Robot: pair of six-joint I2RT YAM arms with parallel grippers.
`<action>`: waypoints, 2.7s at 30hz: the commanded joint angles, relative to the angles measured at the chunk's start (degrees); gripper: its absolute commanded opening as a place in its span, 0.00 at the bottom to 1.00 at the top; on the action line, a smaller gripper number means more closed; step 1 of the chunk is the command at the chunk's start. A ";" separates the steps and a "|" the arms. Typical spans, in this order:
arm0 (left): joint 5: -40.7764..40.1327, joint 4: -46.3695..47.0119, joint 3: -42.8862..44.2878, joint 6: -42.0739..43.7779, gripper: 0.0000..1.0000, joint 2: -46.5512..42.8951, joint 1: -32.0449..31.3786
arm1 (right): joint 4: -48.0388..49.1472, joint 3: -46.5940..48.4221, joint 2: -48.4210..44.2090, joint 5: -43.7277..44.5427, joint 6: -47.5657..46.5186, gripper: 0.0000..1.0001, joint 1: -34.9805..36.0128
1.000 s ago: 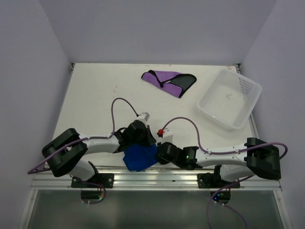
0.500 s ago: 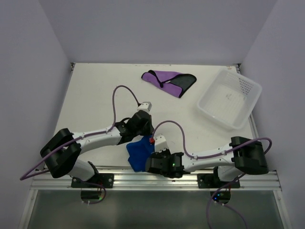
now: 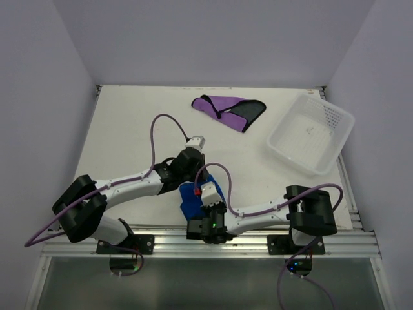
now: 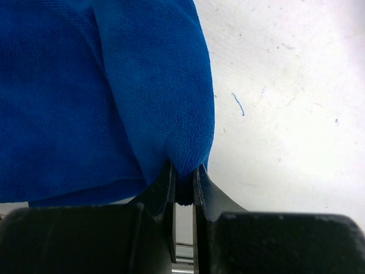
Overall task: Roll the towels
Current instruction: Roll the towel
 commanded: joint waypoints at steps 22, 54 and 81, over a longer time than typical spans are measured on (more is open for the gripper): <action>16.66 16.19 -2.53 -4.96 0.00 2.15 0.52 | -23.39 17.51 18.54 11.37 4.23 0.00 4.60; 17.28 24.20 -13.53 -2.32 0.00 11.21 0.78 | -26.40 10.58 4.86 12.17 13.45 0.42 8.29; 16.49 25.35 -17.92 -3.73 0.00 7.96 0.70 | 39.25 -31.17 -40.09 -31.24 -3.33 0.66 -18.50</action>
